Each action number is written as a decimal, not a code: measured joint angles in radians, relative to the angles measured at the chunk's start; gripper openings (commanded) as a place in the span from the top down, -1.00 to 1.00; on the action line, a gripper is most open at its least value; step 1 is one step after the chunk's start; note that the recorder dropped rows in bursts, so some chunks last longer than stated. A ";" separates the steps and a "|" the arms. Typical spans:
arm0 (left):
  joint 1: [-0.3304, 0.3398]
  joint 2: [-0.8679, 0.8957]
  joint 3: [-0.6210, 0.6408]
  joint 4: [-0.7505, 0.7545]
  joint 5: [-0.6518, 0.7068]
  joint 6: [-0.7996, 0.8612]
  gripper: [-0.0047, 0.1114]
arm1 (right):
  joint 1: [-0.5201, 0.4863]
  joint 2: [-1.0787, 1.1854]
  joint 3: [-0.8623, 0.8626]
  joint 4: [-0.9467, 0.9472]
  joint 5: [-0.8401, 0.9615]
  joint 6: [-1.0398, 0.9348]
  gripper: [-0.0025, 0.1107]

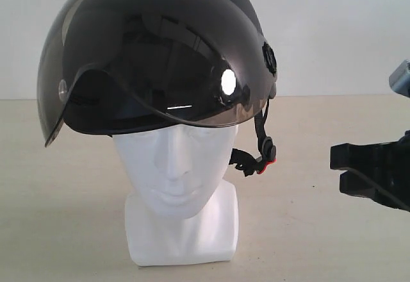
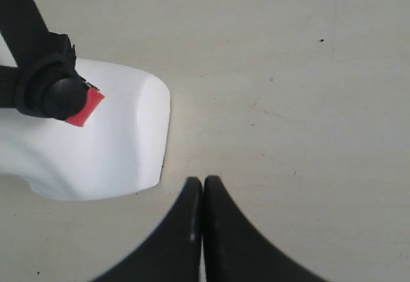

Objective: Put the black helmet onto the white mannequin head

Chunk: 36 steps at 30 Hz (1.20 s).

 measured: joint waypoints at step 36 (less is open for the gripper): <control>0.000 0.097 -0.272 -0.067 -0.045 -0.628 0.84 | -0.001 -0.002 -0.017 -0.012 -0.065 -0.085 0.95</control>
